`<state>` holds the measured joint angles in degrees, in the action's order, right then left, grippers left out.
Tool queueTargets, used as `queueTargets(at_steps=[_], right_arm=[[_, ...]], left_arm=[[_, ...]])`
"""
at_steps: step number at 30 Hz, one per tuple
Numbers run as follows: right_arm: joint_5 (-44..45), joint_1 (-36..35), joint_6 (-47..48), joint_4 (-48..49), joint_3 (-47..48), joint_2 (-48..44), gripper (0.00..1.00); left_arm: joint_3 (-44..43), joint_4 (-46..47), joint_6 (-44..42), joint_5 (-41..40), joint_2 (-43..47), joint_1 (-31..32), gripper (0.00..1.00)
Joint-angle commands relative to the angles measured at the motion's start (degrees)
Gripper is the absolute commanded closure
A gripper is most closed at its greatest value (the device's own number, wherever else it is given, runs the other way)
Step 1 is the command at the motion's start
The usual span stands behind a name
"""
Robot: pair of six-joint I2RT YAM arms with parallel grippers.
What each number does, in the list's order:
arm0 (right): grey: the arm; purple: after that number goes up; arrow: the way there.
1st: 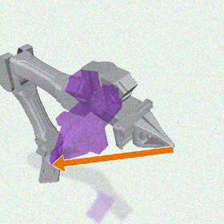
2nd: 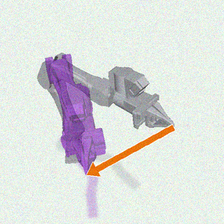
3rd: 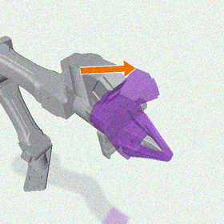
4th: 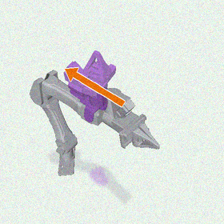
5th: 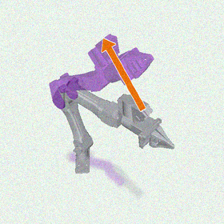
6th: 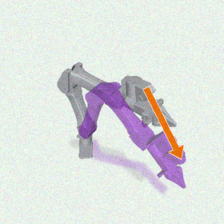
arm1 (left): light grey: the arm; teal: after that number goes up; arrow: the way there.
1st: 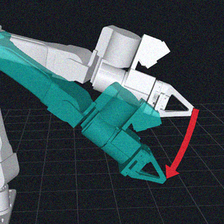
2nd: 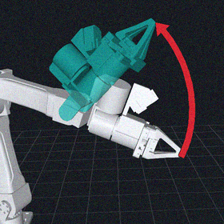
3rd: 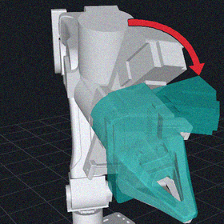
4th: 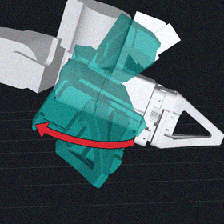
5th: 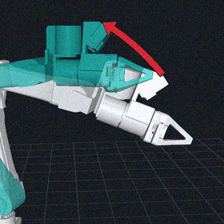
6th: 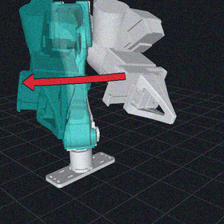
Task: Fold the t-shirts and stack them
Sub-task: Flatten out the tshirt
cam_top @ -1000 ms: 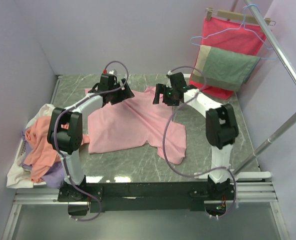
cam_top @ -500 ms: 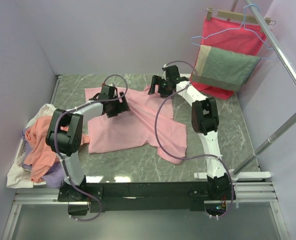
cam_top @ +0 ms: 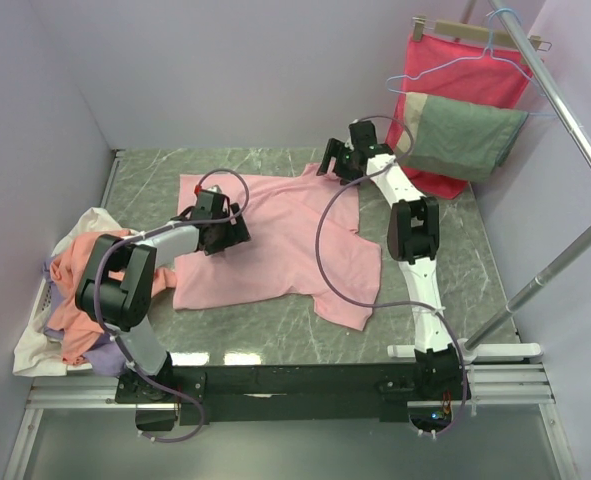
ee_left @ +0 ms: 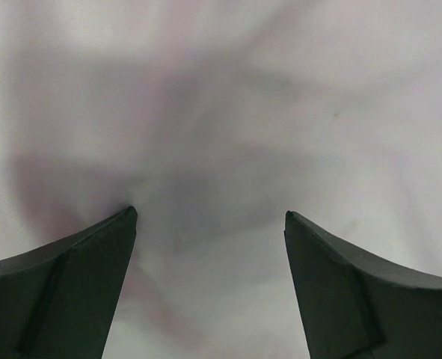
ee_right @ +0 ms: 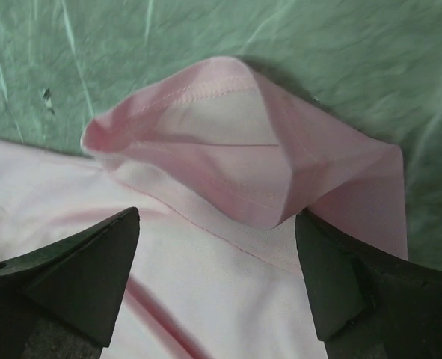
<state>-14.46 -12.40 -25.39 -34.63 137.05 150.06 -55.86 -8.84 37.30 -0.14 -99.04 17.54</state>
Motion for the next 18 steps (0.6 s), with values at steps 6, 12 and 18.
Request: queueTargets(at_steps=[6, 12, 18], right_arm=[[-2.22, 3.26, -2.13, 2.72, 1.03, 0.50, 0.04], [-10.05, 2.39, 1.21, 15.36, -11.06, -8.89, 0.00], [-9.80, 0.54, 4.02, 24.44, -29.55, -26.99, 0.00]], left_arm=[[-1.18, -14.45, -0.74, -14.62, -0.45, -0.22, 0.11], [-4.78, -11.90, -1.53, -13.13, 4.20, -0.05, 0.09], [-7.51, -12.42, -1.70, -11.37, 11.67, 0.56, 0.09]])
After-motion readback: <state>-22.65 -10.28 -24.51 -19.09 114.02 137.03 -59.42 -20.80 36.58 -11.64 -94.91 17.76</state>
